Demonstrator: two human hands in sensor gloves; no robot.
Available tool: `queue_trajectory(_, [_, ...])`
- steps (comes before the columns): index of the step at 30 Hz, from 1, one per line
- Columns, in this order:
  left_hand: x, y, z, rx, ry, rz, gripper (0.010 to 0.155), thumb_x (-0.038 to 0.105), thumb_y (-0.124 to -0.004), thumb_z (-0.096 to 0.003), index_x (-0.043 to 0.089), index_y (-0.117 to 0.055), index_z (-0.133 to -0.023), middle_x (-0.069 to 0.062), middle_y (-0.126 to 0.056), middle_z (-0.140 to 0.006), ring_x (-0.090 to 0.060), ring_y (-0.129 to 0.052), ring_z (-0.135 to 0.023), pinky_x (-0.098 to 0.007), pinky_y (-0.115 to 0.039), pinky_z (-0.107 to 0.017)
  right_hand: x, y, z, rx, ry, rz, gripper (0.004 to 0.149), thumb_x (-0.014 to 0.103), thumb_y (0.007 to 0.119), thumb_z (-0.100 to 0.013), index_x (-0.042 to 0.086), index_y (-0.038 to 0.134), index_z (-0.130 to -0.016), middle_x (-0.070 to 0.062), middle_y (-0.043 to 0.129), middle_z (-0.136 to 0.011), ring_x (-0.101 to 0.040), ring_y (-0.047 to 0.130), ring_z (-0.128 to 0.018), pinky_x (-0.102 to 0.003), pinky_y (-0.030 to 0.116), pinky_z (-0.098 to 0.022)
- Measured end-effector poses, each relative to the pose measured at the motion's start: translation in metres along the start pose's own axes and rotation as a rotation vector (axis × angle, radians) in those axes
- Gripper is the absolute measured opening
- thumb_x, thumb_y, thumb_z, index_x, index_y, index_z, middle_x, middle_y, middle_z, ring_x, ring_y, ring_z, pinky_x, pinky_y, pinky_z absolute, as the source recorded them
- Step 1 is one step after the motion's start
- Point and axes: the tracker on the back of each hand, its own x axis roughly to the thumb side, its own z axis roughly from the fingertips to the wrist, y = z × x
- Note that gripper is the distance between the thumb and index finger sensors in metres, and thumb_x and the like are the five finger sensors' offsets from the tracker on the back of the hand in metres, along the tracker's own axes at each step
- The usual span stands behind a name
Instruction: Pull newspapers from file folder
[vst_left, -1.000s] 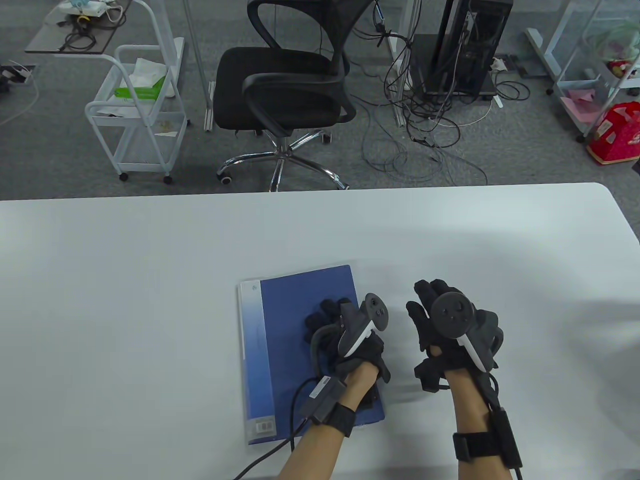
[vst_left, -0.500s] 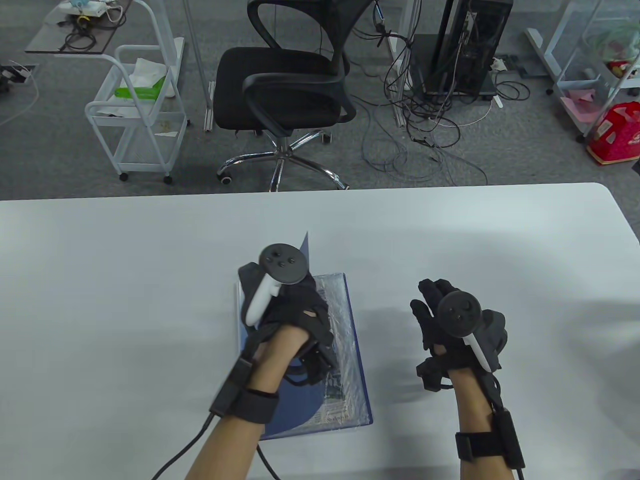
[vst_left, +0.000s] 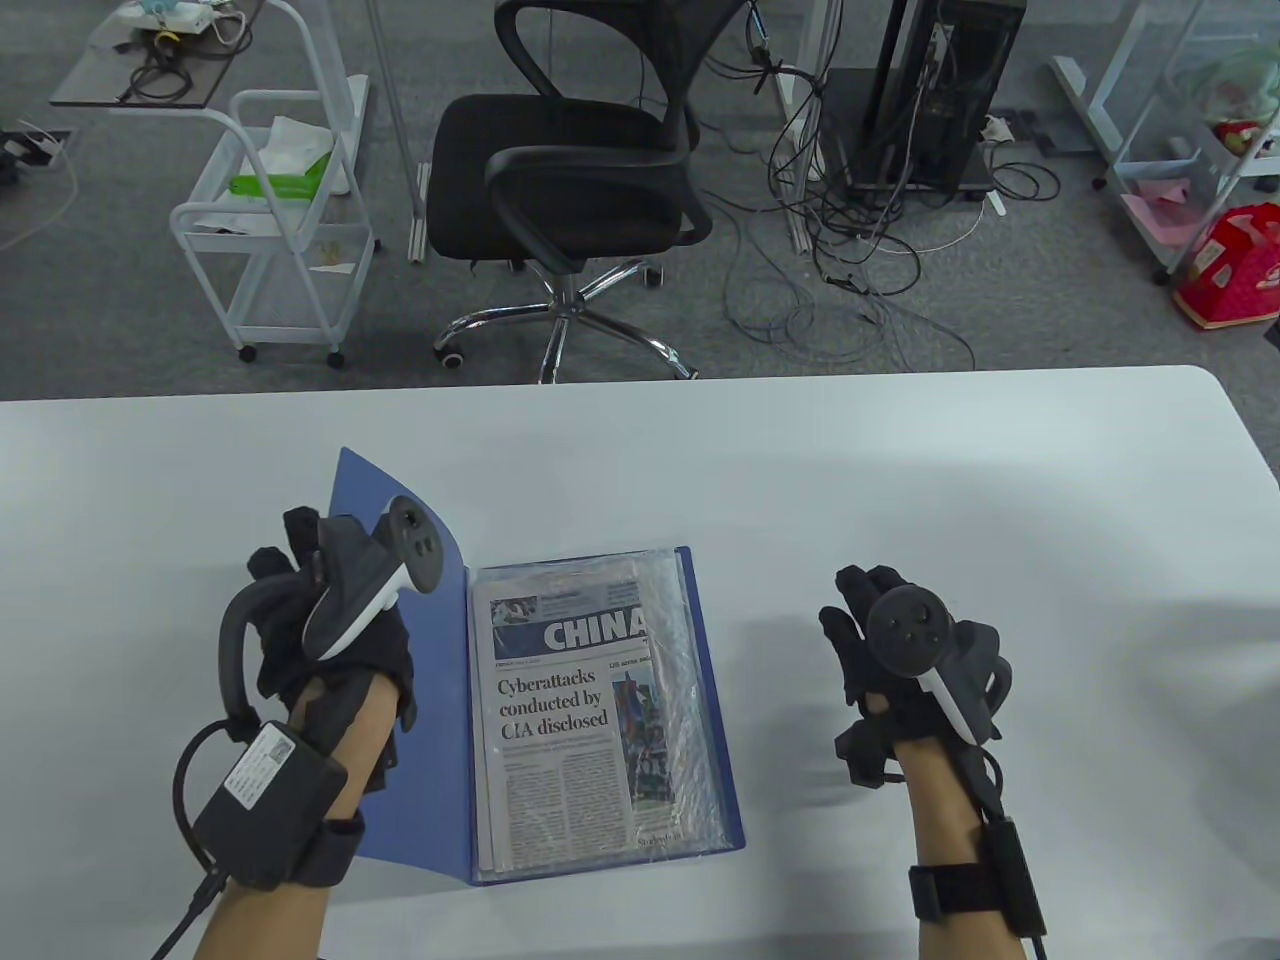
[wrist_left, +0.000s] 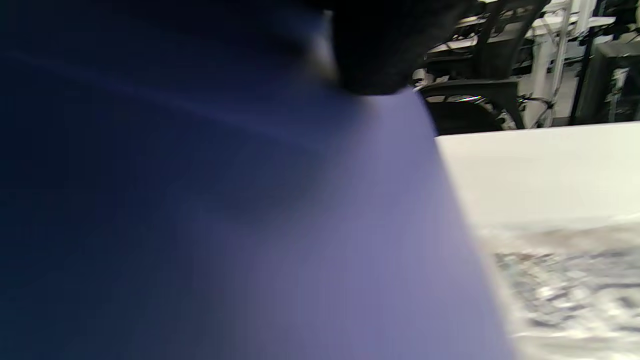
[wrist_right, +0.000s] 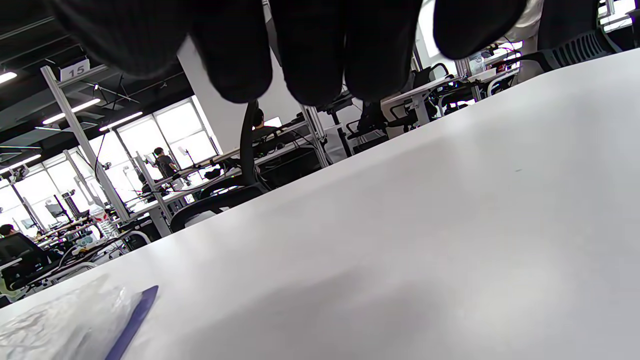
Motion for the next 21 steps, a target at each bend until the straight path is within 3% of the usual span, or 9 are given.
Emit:
queue_trajectory(4, [-0.007, -0.037, -0.006, 0.091, 0.001, -0.081, 0.075, 0.033, -0.078, -0.0502, 0.014, -0.044, -0.115, -0.020, -0.020, -0.120, -0.057, -0.021, -0.108, -0.071, -0.035, -0.073, -0.002, 0.004, -0.001, 0.014, 0.008, 0.008, 0.058, 0.052, 0.072, -0.039, 0.031, 0.074, -0.093, -0.007, 0.074, -0.104, -0.040, 0.076, -0.096, -0.065, 0.060, -0.067])
queue_trajectory(7, [0.000, -0.077, -0.006, 0.055, -0.110, -0.120, 0.071, 0.035, -0.074, -0.0512, 0.018, -0.048, -0.114, -0.017, -0.031, -0.122, -0.055, -0.036, -0.109, -0.068, -0.044, -0.073, -0.002, 0.006, -0.001, 0.022, 0.012, 0.011, 0.058, 0.052, 0.072, -0.039, 0.031, 0.074, -0.093, -0.007, 0.074, -0.104, -0.040, 0.076, -0.096, -0.065, 0.061, -0.067])
queue_trajectory(13, [0.011, -0.148, -0.007, -0.068, -0.282, 0.210, 0.068, 0.039, -0.070, -0.0512, 0.019, -0.051, -0.113, -0.020, -0.040, -0.121, -0.059, -0.048, -0.106, -0.068, -0.054, -0.069, -0.002, 0.012, -0.001, 0.044, 0.012, 0.039, 0.058, 0.052, 0.072, -0.039, 0.030, 0.074, -0.093, -0.007, 0.075, -0.103, -0.040, 0.077, -0.096, -0.065, 0.061, -0.066])
queue_trajectory(17, [0.017, -0.171, -0.007, -0.100, -0.316, 0.328, 0.069, 0.038, -0.069, -0.0510, 0.015, -0.051, -0.113, -0.026, -0.034, -0.119, -0.064, -0.040, -0.103, -0.071, -0.048, -0.068, -0.002, 0.016, -0.001, 0.057, 0.011, 0.047, 0.058, 0.052, 0.072, -0.039, 0.030, 0.075, -0.093, -0.007, 0.075, -0.103, -0.040, 0.078, -0.095, -0.065, 0.061, -0.066])
queue_trajectory(19, [0.019, -0.169, -0.001, -0.088, -0.341, 0.281, 0.070, 0.040, -0.069, -0.0511, 0.016, -0.049, -0.114, -0.025, -0.032, -0.119, -0.064, -0.038, -0.104, -0.071, -0.047, -0.069, -0.001, 0.017, 0.000, 0.059, 0.007, 0.063, 0.058, 0.052, 0.072, -0.039, 0.030, 0.075, -0.093, -0.007, 0.075, -0.103, -0.040, 0.078, -0.095, -0.065, 0.062, -0.066])
queue_trajectory(21, [0.025, -0.165, 0.007, -0.056, -0.445, 0.289, 0.071, 0.041, -0.070, -0.0504, 0.016, -0.049, -0.114, -0.023, -0.034, -0.120, -0.061, -0.038, -0.105, -0.070, -0.045, -0.070, 0.001, 0.019, 0.001, 0.063, 0.001, 0.068, 0.058, 0.052, 0.072, -0.039, 0.030, 0.074, -0.093, -0.007, 0.075, -0.103, -0.040, 0.078, -0.095, -0.065, 0.062, -0.066])
